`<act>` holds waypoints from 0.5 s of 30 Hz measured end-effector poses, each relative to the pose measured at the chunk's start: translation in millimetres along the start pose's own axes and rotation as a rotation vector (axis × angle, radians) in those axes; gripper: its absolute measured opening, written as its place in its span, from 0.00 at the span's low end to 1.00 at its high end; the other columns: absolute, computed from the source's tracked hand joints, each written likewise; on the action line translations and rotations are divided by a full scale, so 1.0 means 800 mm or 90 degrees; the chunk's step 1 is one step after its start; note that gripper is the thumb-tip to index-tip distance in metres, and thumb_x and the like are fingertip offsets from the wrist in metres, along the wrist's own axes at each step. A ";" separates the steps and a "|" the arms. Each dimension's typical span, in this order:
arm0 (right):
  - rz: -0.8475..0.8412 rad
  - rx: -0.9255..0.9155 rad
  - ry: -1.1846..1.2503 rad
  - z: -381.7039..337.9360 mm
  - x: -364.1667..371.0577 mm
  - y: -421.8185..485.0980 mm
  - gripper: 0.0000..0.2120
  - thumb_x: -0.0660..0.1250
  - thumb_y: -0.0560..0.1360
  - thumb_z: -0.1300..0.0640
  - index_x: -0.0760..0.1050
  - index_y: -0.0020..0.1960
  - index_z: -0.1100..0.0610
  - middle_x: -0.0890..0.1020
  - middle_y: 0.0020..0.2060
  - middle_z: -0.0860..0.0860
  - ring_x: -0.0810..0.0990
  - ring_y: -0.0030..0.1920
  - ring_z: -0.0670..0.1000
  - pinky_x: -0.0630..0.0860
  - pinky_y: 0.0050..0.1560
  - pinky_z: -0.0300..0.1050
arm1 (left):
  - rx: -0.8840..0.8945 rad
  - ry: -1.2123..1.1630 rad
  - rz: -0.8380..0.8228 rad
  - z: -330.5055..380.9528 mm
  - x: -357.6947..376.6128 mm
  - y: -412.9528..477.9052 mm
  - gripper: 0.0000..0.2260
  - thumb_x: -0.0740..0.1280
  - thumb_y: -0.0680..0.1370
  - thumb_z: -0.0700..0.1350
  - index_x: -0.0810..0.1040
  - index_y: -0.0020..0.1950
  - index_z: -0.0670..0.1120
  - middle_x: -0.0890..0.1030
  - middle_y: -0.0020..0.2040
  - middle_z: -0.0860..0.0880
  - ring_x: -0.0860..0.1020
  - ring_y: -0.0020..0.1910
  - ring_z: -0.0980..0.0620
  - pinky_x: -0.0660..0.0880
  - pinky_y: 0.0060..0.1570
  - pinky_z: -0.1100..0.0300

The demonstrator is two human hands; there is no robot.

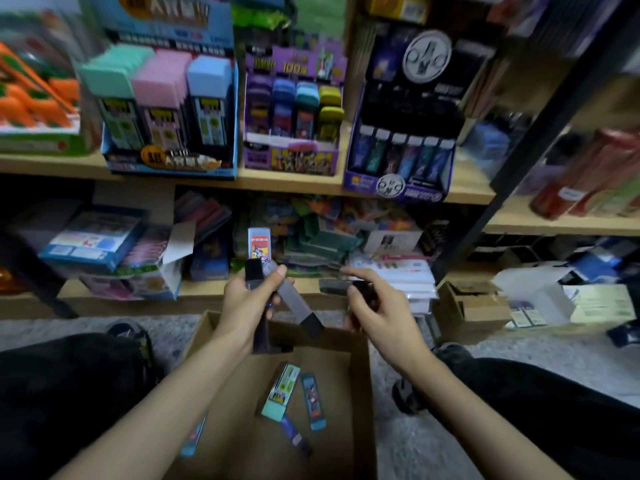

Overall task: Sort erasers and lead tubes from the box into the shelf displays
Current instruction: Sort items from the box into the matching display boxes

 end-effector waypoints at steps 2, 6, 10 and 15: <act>0.017 -0.007 0.016 -0.020 -0.022 0.010 0.08 0.60 0.79 0.57 0.73 0.51 0.45 0.80 0.29 0.50 0.80 0.29 0.50 0.75 0.31 0.40 | 0.012 0.011 -0.027 0.028 0.012 0.001 0.05 0.70 0.74 0.45 0.76 0.48 0.47 0.85 0.39 0.47 0.73 0.25 0.58 0.67 0.20 0.66; 0.049 0.020 0.123 -0.048 -0.054 0.034 0.02 0.65 0.77 0.58 0.73 0.47 0.53 0.82 0.31 0.56 0.83 0.32 0.53 0.78 0.34 0.41 | 0.038 0.008 -0.090 0.077 0.037 0.006 0.06 0.69 0.75 0.44 0.76 0.49 0.45 0.85 0.41 0.45 0.72 0.24 0.57 0.67 0.20 0.65; 0.059 0.004 0.037 -0.068 -0.077 0.057 0.12 0.72 0.69 0.48 0.74 0.46 0.53 0.84 0.36 0.52 0.84 0.38 0.47 0.80 0.39 0.43 | 0.073 0.022 -0.109 0.115 0.058 0.014 0.05 0.70 0.75 0.44 0.77 0.48 0.45 0.85 0.39 0.46 0.72 0.23 0.58 0.67 0.20 0.66; 0.182 -0.074 -0.208 -0.090 -0.127 0.091 0.30 0.63 0.63 0.33 0.76 0.43 0.61 0.81 0.28 0.52 0.81 0.29 0.47 0.79 0.32 0.48 | 0.093 0.029 -0.135 0.140 0.077 0.029 0.08 0.71 0.73 0.47 0.78 0.48 0.45 0.85 0.41 0.46 0.72 0.24 0.58 0.68 0.20 0.66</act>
Point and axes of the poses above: each hand's wrist, its own y-axis towards the middle knuckle, its own x-axis out of the palm, z = x × y, the point moved 3 cm from there along y, towards the middle knuckle
